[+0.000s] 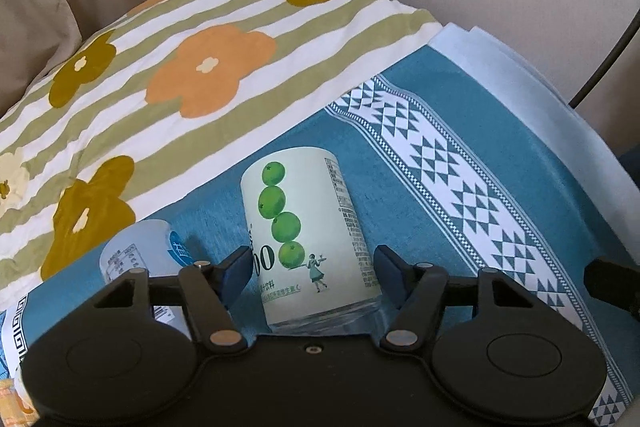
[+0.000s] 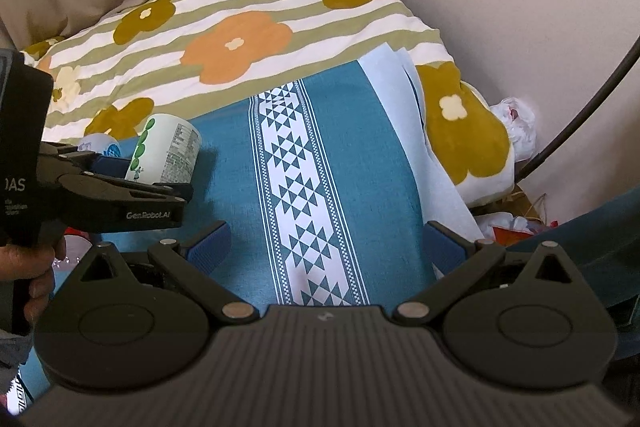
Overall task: Flip cup upright
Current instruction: 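Lift the cup with the left gripper and rotate it toward upright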
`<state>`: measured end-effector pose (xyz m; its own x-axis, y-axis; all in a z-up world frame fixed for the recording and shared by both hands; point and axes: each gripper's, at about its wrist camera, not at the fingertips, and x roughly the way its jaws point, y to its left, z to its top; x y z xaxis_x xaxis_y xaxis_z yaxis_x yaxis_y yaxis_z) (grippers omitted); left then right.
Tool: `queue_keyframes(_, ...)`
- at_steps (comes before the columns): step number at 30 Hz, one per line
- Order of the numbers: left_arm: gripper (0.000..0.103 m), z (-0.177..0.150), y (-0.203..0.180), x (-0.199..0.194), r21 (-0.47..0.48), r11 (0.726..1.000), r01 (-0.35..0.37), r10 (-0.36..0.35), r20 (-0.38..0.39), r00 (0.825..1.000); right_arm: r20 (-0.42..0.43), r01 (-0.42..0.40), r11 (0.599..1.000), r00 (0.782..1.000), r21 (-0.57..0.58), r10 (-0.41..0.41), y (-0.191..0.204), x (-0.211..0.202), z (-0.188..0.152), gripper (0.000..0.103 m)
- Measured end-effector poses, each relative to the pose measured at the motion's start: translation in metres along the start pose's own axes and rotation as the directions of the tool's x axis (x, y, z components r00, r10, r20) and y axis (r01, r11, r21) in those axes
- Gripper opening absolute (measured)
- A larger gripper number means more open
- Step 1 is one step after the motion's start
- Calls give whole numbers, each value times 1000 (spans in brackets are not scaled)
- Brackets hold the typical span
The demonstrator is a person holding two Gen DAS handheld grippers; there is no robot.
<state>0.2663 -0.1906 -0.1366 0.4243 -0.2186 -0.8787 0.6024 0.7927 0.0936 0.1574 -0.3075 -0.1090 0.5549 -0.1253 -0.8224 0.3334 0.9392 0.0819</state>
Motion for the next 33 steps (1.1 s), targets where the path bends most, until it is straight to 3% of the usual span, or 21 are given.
queue_keyframes(9,70,-3,-9,-36,-23,1000,10,-9,50,999,39,-19,1000,999,-3,19,-5,-20,-2,103)
queue_keyframes(20,70,-44,-22,-106,-194,981,-7,25,89,996,86,-91,993,992,-74,97,-7,-61,-14,103)
queue_keyframes(27,70,-90,-32,-124,-304,952,-44,61,48,997,72,-161,975,982,-155,174,2,-70,-32,103)
queue_keyframes(33,71,-127,-43,-113,-344,937,-62,59,-19,998,30,-195,958,978,-210,205,5,-64,-56,103)
